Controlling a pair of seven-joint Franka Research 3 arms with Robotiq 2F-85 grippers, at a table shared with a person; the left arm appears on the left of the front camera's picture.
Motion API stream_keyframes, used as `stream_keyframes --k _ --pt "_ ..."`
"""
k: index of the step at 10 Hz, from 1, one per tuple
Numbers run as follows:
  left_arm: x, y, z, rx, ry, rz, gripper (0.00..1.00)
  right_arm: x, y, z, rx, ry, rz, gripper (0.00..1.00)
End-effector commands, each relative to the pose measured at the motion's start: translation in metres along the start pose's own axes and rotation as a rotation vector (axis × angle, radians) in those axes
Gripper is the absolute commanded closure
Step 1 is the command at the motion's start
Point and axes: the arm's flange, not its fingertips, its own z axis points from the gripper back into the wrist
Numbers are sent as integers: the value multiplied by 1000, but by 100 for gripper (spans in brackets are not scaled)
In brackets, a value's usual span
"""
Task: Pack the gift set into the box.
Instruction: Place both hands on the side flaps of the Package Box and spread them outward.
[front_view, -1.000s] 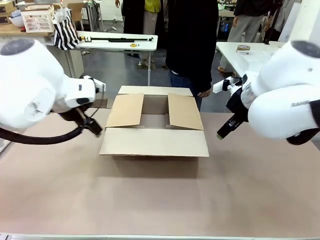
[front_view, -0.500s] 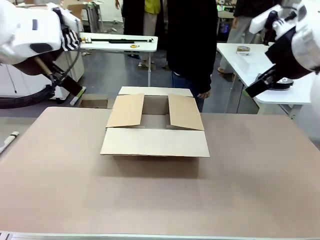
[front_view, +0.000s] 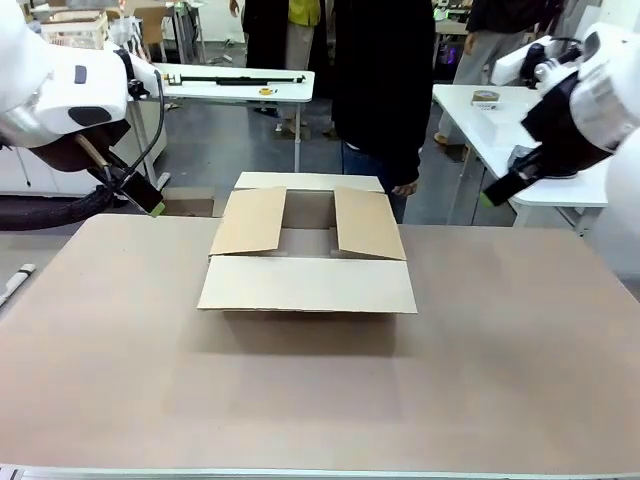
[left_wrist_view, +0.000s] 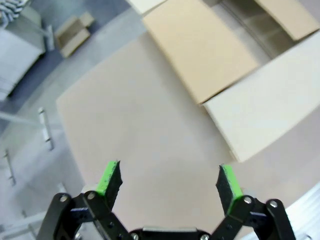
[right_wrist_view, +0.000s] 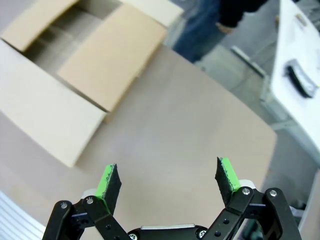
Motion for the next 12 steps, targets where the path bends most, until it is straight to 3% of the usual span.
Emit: stream_keyframes --k 1,2,3,4,6,9,10,11,12 --pt "15 1 5 -466 -122 38 0 30 -5 -5 477 -46 -207 0" --pt "12 8 2 -670 -88 83 0 38 -10 -7 575 59 -378 0" --pt "5 19 0 -800 -37 218 0 37 -20 -4 747 135 -528 0" --pt "-1 30 2 -832 -8 382 0 30 -21 0 839 156 -585 0" --pt "-32 54 10 -903 -141 591 0 -3 -26 6 963 180 -779 0" --pt "-90 69 14 -917 -228 846 0 -79 -53 -4 983 39 -1102 0" --pt "-105 72 16 -907 -287 914 0 -102 -68 -11 904 -26 -1237 0" --pt "-114 72 17 -842 -282 918 0 -112 -76 -14 786 -128 -1236 0" --pt "-71 118 23 -919 -237 849 0 -73 -81 -7 980 64 -1094 0"
